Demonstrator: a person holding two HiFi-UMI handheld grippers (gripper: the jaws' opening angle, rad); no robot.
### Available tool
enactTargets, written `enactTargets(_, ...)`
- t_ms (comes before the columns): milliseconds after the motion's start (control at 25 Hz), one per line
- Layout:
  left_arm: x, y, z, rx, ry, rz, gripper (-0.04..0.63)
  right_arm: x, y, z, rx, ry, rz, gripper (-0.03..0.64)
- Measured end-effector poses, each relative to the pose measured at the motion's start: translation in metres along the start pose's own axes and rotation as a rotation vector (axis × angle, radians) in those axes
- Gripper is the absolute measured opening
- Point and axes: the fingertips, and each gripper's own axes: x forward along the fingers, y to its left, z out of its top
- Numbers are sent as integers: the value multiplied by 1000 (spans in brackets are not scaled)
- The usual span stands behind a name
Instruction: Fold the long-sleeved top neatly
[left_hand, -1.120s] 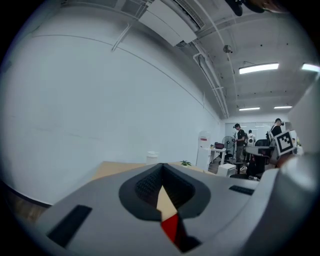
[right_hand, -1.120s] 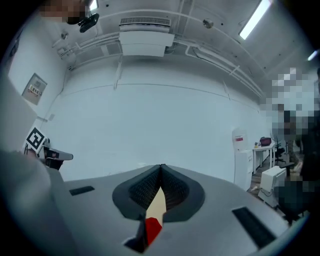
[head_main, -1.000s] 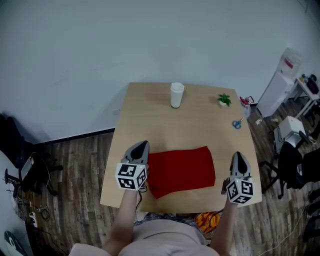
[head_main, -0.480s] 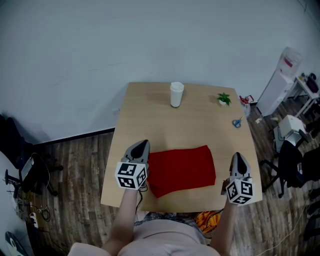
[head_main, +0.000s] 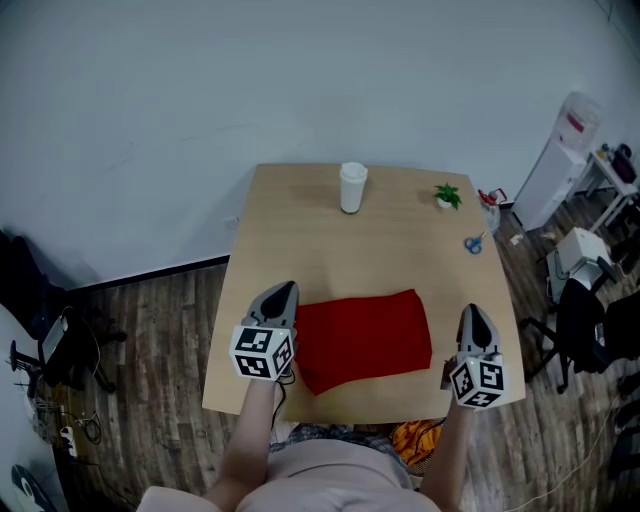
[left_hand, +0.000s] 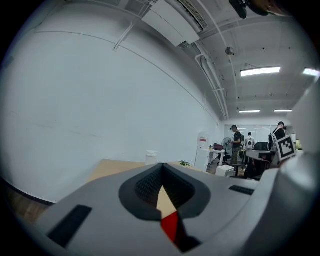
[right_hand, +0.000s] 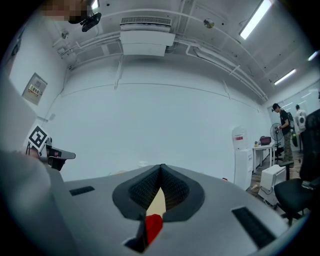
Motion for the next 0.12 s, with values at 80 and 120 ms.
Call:
enactTargets(80,0,-1,0,0,1,-3,2,-1,0,-1,2,3,-2,6)
enactTargets(120,0,-2,-1,0,1,-4,2,-2,0,-2,3,4,-3,6)
